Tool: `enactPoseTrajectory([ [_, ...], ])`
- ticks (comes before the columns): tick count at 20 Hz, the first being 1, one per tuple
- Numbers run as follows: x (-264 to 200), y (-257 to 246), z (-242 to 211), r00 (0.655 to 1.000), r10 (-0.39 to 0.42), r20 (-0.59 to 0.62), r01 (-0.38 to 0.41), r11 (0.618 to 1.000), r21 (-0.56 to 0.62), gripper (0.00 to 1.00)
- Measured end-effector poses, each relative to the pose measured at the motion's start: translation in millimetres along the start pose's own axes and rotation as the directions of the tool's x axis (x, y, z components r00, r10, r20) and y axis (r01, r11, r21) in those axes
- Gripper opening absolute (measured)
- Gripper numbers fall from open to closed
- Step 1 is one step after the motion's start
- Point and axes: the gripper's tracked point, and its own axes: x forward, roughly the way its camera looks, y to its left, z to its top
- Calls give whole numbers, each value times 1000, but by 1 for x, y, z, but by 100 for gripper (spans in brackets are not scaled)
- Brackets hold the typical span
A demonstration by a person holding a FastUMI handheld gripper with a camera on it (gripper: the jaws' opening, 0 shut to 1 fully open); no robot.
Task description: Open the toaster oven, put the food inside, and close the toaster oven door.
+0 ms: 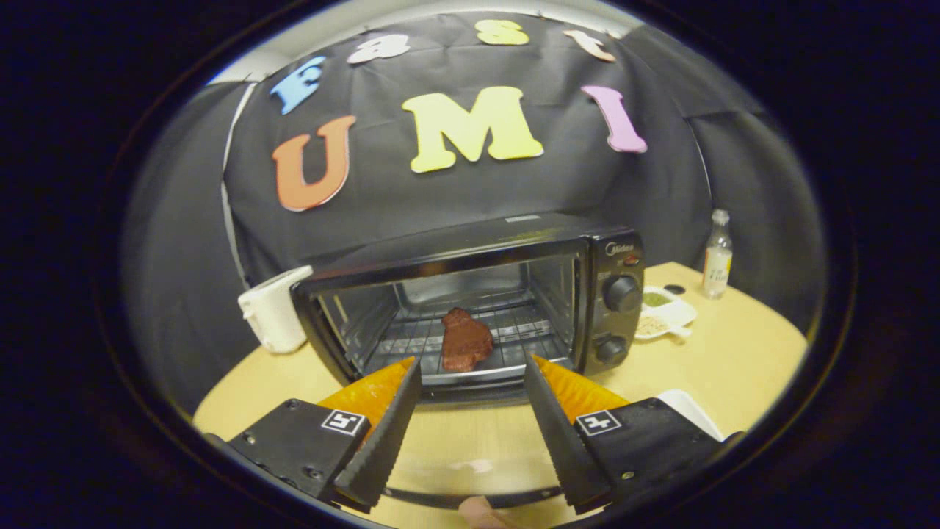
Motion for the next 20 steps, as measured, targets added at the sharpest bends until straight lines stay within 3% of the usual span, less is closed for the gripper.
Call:
enactPoseTrajectory([
  [3,-40,3,-23,1000,13,-3,-13,998,-68,93],
  [4,-51,2,-33,1000,16,-21,-17,997,-81,99],
  [7,-70,-2,-51,998,29,-58,-33,996,-80,100],
  [17,-75,0,-109,984,25,-177,-41,995,-86,100],
  [20,-65,-9,-123,975,-30,-221,14,997,-74,100],
])
